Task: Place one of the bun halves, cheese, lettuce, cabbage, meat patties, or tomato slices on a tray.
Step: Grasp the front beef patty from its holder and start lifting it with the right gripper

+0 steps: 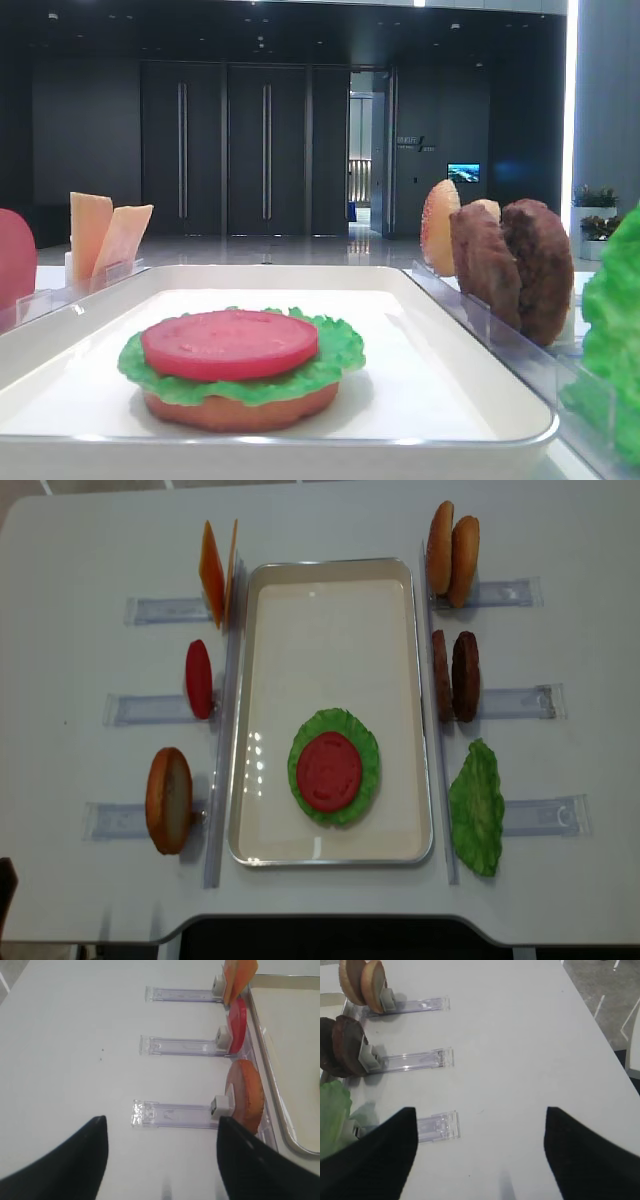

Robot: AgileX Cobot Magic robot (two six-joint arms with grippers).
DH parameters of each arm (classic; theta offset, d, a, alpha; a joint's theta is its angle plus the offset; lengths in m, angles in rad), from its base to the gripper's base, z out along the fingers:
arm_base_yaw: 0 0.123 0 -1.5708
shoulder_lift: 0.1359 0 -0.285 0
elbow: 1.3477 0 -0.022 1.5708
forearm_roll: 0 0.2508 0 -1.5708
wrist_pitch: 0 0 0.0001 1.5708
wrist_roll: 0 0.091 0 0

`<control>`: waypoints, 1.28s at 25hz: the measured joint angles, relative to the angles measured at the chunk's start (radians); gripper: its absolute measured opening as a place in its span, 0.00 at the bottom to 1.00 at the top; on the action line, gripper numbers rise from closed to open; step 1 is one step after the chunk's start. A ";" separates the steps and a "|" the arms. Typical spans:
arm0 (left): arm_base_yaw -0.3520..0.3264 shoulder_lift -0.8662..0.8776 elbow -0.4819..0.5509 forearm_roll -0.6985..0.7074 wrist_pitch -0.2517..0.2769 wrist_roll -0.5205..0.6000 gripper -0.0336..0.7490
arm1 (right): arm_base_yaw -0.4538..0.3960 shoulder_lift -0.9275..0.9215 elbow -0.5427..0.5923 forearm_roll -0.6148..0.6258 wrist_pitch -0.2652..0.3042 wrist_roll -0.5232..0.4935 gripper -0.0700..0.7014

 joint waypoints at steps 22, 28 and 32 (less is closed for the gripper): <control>0.000 0.000 0.000 0.001 0.000 0.000 0.70 | 0.000 0.843 -0.223 0.071 0.071 -0.030 0.74; 0.000 0.000 0.000 0.001 0.000 0.000 0.70 | 0.000 1.052 -0.324 0.136 0.069 -0.090 0.74; 0.000 0.000 0.000 0.001 0.000 0.000 0.70 | 0.000 1.139 -0.386 0.135 0.008 -0.111 0.74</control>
